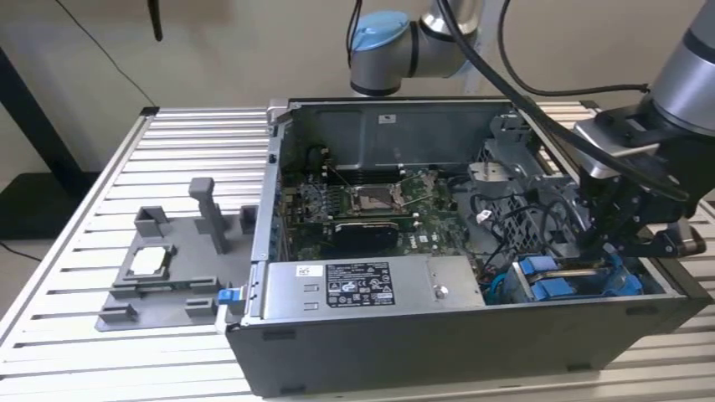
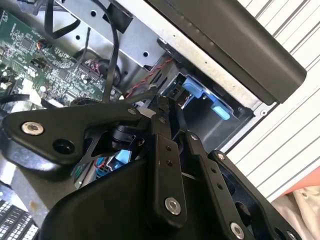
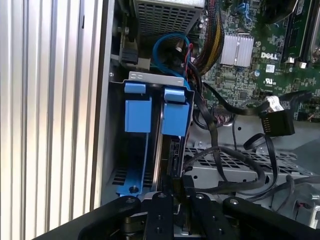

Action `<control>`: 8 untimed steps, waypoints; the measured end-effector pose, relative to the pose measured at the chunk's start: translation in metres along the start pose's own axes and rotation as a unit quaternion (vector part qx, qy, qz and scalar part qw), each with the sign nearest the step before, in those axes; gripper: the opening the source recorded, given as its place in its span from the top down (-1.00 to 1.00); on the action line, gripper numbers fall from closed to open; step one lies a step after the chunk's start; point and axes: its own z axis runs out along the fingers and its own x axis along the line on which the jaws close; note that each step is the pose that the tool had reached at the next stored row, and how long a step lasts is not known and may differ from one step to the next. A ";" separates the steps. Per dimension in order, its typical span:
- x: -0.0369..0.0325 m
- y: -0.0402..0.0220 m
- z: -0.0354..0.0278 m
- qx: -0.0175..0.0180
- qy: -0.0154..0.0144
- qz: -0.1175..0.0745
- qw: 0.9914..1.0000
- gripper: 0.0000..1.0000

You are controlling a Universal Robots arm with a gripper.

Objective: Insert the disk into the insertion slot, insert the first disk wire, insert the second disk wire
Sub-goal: 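Insert the first disk wire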

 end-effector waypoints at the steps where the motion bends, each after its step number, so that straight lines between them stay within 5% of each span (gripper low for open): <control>1: 0.0001 -0.0007 0.0002 0.000 0.000 0.001 1.000 0.62; 8: -0.0003 -0.0011 0.0023 0.001 0.002 0.020 1.000 0.62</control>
